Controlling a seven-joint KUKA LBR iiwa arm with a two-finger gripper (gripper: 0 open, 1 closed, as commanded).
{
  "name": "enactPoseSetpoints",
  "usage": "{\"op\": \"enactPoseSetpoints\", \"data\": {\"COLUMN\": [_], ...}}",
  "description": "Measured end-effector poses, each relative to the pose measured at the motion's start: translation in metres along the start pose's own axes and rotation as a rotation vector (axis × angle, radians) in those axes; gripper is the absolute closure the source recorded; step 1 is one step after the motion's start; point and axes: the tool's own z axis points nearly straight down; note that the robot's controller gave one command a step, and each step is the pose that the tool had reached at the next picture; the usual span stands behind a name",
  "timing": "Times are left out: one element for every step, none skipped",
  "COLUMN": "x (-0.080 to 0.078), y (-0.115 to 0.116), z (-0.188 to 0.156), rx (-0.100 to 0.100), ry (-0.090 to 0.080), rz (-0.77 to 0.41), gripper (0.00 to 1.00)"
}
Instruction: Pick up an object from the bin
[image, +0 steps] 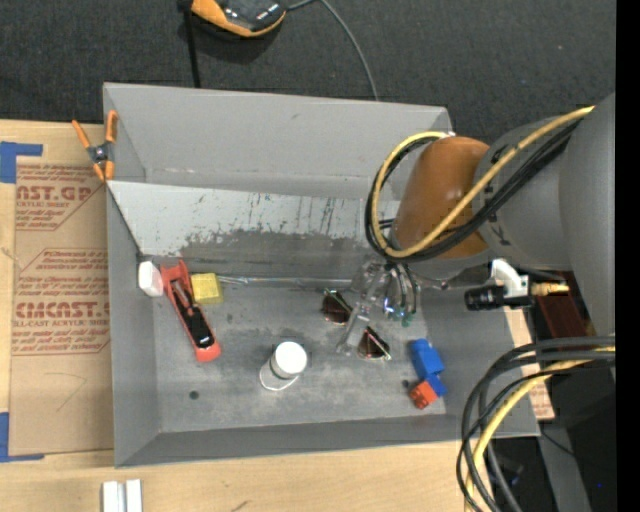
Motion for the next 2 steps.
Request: {"op": "enactPoseSetpoints", "data": {"x": [0.001,0.0], "y": [0.005,-0.008], "z": [0.034,0.056], "rx": [0.002,0.0], "ry": [0.004,-0.001], "rz": [0.096,0.25], "gripper": [0.0,1.0]}}
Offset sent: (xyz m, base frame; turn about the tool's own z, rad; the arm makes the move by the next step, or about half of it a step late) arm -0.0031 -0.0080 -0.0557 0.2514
